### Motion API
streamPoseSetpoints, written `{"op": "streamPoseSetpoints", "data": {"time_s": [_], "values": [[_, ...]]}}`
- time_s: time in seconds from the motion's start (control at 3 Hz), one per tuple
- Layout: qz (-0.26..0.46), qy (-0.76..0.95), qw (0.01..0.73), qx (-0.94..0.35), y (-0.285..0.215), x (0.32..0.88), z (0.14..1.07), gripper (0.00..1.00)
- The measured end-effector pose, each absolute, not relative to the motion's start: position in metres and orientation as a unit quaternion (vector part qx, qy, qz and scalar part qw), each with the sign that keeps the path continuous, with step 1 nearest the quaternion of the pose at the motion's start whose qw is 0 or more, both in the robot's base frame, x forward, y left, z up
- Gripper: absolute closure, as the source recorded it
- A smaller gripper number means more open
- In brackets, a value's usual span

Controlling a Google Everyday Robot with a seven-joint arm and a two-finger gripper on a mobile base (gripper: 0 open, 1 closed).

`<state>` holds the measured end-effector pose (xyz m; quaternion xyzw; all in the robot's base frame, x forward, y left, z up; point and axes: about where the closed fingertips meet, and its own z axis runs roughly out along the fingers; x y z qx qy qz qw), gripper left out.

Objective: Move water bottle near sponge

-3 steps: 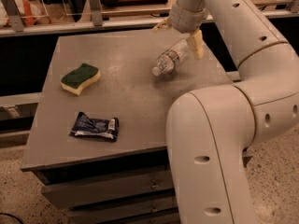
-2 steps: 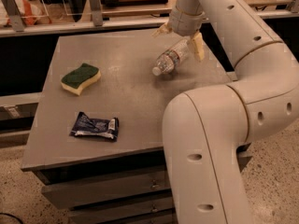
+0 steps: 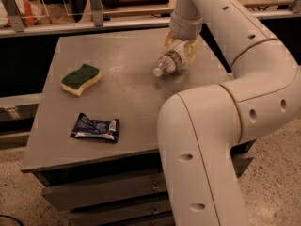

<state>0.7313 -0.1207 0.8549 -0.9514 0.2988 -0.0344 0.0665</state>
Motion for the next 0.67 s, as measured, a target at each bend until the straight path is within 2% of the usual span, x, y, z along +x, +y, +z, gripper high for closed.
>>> {"op": "streamPoseSetpoints", "data": {"time_s": [0.67], "values": [[-0.040, 0.302, 0.056, -0.951, -0.128, 0.722, 0.871, 0.88]]}}
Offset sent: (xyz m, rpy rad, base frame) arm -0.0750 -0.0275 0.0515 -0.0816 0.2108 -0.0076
